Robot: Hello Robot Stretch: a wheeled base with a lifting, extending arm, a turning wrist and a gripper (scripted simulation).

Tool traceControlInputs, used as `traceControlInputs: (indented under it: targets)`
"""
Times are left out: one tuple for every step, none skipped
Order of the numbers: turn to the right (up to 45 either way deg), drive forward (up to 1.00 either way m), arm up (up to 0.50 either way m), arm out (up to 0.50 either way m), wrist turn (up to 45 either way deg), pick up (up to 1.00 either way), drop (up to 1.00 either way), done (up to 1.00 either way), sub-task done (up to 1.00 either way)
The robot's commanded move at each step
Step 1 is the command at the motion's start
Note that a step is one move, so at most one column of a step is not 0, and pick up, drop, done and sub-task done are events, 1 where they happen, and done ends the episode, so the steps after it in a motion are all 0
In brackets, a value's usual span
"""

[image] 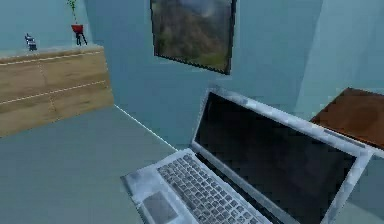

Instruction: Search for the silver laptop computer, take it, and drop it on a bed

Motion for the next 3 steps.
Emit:
traceControlInputs:
  targets:
    - [-45.0, 0.00, 0.00, 0.00, 0.0, 0.00, 0.00, 0.00, 0.00]
    - [0.0, 0.40, 0.00, 0.00, 0.0, 0.00, 0.00, 0.00, 0.00]
    - [-15.0, 0.00, 0.00, 0.00, 0.0, 0.00, 0.00, 0.00, 0.00]
